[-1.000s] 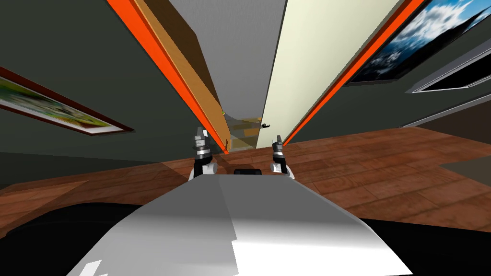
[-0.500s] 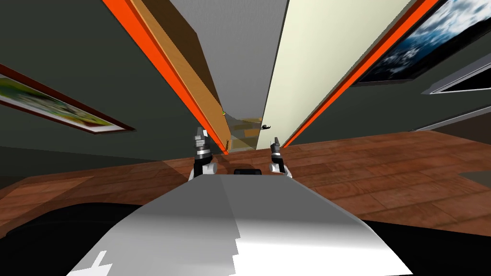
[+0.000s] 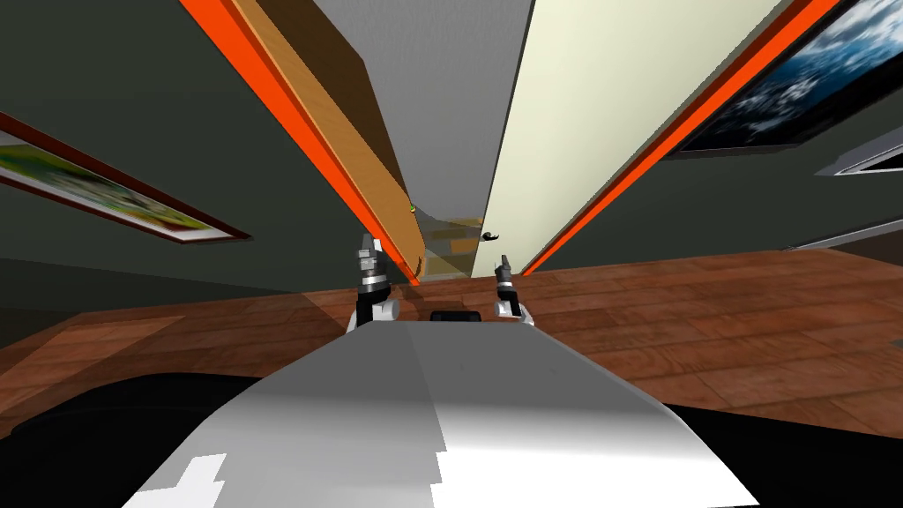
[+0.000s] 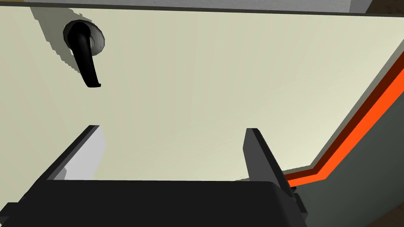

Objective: Push the door open

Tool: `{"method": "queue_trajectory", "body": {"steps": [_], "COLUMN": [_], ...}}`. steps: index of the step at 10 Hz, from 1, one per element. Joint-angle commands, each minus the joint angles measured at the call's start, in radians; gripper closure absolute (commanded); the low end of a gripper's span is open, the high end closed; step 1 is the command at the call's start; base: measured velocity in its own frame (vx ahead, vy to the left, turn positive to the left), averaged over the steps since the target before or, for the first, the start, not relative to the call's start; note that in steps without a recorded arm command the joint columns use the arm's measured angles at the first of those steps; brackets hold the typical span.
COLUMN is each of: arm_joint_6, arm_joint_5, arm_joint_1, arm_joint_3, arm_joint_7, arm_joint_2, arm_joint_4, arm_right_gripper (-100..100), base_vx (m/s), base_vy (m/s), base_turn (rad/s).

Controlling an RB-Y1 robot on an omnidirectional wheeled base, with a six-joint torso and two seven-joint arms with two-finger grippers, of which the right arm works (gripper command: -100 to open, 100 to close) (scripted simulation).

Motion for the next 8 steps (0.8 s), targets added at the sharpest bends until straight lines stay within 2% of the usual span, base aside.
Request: {"method": "queue_trajectory", "body": {"steps": [1,8], "arm_joint_6": [-0.004,-0.046], "arm_joint_5": [-0.002,-0.022], "arm_joint_1": [-0.013,-0.107], "arm_joint_3": [0.001,0.028], "arm_joint_7": [-0.005,-0.037], "arm_joint_2": [-0.004,-0.029], "arm_joint_4": [0.03,0.264], "arm_right_gripper": [-100,-100], "base_vx": [0.045,0.079], "base_vy": [-0.043,-0.079], "base_turn": [0.025,0.066]}}
